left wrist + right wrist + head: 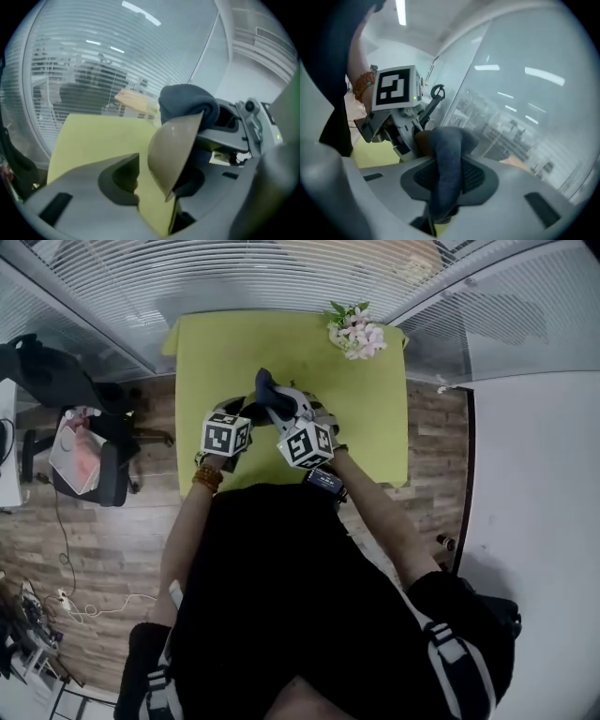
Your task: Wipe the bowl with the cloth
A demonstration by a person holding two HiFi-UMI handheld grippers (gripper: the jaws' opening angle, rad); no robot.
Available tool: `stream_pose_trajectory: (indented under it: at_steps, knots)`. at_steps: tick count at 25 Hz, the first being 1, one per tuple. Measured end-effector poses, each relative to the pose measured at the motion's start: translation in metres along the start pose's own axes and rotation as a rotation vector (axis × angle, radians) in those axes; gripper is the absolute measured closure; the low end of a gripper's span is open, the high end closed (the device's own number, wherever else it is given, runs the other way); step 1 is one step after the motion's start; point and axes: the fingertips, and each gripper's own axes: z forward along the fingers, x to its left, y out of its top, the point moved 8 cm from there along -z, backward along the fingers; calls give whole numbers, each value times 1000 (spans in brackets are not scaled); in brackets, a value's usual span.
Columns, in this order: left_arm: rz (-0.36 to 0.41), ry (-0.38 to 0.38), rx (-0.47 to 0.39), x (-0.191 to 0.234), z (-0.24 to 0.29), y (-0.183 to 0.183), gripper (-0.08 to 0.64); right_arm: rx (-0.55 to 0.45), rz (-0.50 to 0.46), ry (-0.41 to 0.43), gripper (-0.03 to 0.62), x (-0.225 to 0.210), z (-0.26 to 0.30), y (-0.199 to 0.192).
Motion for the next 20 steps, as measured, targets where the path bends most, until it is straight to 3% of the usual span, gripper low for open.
stream_pose_trajectory:
  at_steps: [4, 6, 8, 11, 13, 16, 20]
  knots:
    - [108, -9, -202, -29, -51, 70, 482, -171, -210, -290, 509, -25, -46, 52]
    - [219, 58, -282, -44, -78, 95, 488, -227, -302, -406, 505, -33, -62, 71]
    - [335, 171, -357, -59, -102, 115, 491, -273, -339, -491, 500, -39, -71, 88]
    - [514, 366, -448, -81, -133, 134, 495, -354, -280, -549, 500, -50, -86, 110]
    - [610, 441, -487, -94, -149, 144, 497, -405, -241, -562, 500, -55, -96, 121]
    - [692, 470, -508, -108, -168, 154, 497, -448, -191, -570, 511, -55, -109, 130]
    - [666, 426, -539, -116, -182, 161, 497, -481, 41, -523, 523, -60, -117, 135]
